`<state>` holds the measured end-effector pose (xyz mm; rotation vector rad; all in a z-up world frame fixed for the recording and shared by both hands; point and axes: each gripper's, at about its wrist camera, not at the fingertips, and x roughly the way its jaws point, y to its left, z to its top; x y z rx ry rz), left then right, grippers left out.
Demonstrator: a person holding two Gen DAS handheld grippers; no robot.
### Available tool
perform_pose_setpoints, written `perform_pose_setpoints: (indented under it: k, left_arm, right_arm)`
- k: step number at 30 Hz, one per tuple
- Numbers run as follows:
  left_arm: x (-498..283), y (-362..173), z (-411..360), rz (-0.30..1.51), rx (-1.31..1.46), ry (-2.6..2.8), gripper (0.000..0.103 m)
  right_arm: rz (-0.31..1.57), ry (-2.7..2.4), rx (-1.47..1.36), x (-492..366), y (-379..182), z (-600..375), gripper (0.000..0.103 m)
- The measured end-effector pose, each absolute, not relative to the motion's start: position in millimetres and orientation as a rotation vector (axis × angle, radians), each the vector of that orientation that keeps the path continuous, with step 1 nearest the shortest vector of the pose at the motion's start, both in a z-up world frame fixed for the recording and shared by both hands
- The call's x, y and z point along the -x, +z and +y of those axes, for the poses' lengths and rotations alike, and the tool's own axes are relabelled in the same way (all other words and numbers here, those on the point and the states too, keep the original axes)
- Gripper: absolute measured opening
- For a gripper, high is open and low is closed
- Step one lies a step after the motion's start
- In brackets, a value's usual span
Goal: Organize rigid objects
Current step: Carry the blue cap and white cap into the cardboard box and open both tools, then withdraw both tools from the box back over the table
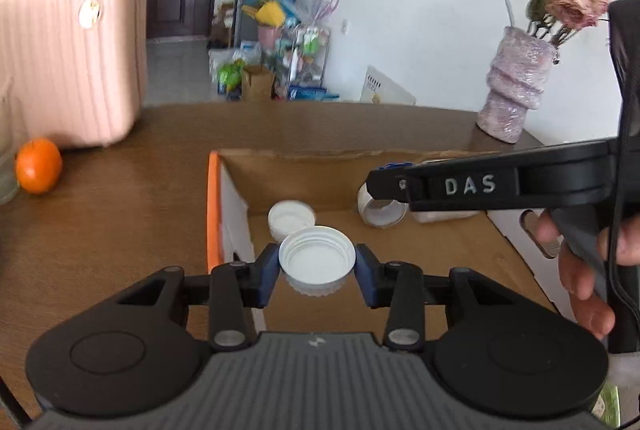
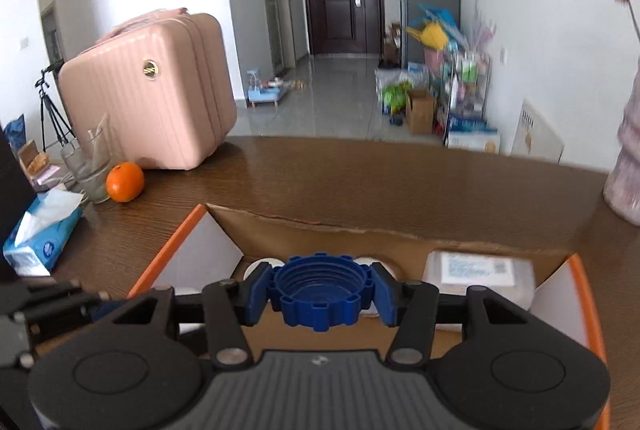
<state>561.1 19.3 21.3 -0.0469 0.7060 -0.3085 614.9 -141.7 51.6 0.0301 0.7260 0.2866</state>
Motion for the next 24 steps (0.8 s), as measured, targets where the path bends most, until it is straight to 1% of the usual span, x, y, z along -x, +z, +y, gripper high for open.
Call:
perform_pose_setpoints:
  k: [3,5,10,14,16,19,20,21,23,24]
  left_arm:
    - [-562.4,18.4,21.5,0.703,0.037,-0.308,0.043]
    - [-561.3,19.9,23.8,0.701,0.043,-0.314,0.051]
    - [-557.5,22.0,20.4,0.678,0.028,-0.302,0.053]
    - [-548.4,26.8,16.0,0.672,0.002,-0.271,0.053]
    - [-538.0,34.2,16.3,0.639,-0.008,-0.279,0.059]
    - [-507.9,49.0,22.9,0.573,-0.014,-0.247,0.063]
    - [-494.3,53.3,27.4,0.543,0.0,-0.243,0.066]
    - [-482.4,56.9,31.3,0.526,0.008,-0.241,0.071]
    - [-461.5,65.3,33.9,0.524,-0.014,-0.223,0.071]
    - [-450.4,70.1,34.6,0.515,-0.032,-0.205,0.071]
  right_arm:
    - [0.769,0.297,-0.066,-621.7,42.2,-138.4,0.052]
    - [0.796,0.304,-0.081,-626.1,34.0,-134.4,0.053]
    - [0.789,0.279,-0.113,-623.8,26.5,-133.5,0.052]
    - [0.732,0.265,-0.117,-602.2,37.8,-147.9,0.052]
    - [0.714,0.259,-0.102,-587.6,45.6,-159.1,0.052]
    - [0.696,0.252,-0.069,-559.6,62.1,-181.3,0.053]
    - [0.688,0.25,-0.051,-548.1,68.6,-189.2,0.054]
    - [0.677,0.25,-0.032,-535.6,74.9,-196.6,0.057]
    - [0.652,0.253,0.013,-510.0,85.7,-209.4,0.061]
    - [0.636,0.253,0.04,-496.7,90.2,-214.4,0.061]
